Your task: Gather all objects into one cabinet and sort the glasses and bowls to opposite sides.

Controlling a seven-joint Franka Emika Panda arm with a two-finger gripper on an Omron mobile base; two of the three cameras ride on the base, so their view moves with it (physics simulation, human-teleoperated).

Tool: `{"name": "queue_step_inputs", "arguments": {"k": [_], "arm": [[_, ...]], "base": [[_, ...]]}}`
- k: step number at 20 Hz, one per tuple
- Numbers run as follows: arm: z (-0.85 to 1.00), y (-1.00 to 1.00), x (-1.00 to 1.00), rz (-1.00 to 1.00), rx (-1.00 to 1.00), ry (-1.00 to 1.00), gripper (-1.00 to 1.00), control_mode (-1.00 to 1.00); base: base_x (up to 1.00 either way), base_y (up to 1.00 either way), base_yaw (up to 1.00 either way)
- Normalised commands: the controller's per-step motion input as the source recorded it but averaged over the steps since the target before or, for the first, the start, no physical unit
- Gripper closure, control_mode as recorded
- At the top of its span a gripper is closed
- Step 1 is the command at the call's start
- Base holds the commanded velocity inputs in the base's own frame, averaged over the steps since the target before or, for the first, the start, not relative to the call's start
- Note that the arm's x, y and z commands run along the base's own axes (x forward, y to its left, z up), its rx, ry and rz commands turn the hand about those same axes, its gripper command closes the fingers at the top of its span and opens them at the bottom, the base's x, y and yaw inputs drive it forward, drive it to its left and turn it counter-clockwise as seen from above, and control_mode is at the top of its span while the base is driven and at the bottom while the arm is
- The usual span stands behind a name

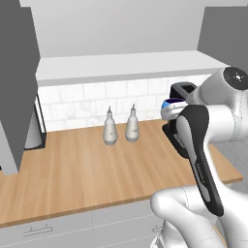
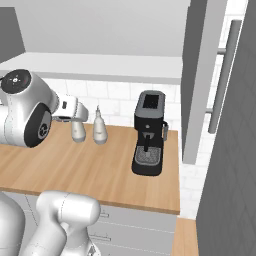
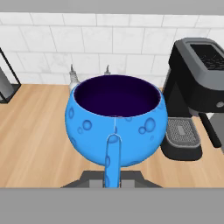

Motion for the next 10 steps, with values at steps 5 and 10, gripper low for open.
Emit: {"name": "queue_step_inputs", "arguments": {"k": [5,10], "arm": [[-0.01,0.00,-0.26,0.00,0.00,0.00,1.00,-1.00],[0.01,0.00,-0.07,0.00,0.00,0.00,1.00,-1.00]], "base": [[0.00,0.00,0.00],[0.00,0.00,0.00]]}}
